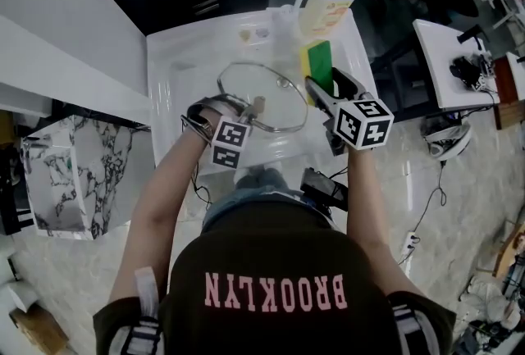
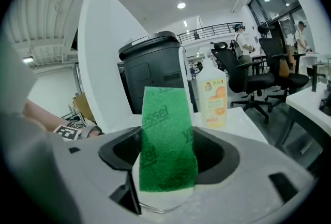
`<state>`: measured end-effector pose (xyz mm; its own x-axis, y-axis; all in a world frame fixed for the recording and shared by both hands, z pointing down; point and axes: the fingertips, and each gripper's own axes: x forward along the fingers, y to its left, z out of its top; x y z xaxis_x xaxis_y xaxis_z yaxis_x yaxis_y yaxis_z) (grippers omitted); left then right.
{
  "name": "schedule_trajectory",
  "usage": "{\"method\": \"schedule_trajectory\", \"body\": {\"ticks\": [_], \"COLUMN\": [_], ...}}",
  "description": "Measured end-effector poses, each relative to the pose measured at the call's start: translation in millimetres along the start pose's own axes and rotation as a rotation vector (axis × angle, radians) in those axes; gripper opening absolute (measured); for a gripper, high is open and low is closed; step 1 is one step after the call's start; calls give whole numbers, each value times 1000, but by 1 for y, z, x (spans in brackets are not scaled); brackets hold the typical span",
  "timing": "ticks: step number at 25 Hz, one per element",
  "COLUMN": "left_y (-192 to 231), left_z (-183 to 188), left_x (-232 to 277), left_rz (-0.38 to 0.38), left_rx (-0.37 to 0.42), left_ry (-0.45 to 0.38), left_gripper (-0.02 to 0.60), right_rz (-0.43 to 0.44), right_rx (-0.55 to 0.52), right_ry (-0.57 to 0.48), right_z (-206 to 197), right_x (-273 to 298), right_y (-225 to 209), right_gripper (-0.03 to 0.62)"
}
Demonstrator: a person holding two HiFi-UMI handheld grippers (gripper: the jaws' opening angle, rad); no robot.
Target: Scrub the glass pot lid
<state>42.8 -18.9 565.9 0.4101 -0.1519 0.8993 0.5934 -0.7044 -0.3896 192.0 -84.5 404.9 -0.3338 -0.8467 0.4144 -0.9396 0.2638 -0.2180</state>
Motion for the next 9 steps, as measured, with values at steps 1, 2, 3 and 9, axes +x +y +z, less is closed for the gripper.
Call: {"method": "schedule_trajectory", "body": {"ticks": [1,2,3,9], "left_y": [0,0,0,2], "left_z": [0,0,0,-1], "left_x": [0,0,0,0], "left_rz": [0,-1,-2,-1], "left_rx": [0,0,0,3], "left_ry": [1,1,2,2], "left_gripper": [43,41,41,41], "right_rz": [1,3,5,3], "right_rx": [2,0,-4,-37], "right_ry": [-5,-7,-10,-23], "right_z": [0,-1,-1,3], "right_x": [-1,-2,-3,-4], "right_y": [0,0,1,1], "right_gripper": [290,290,290,288]}}
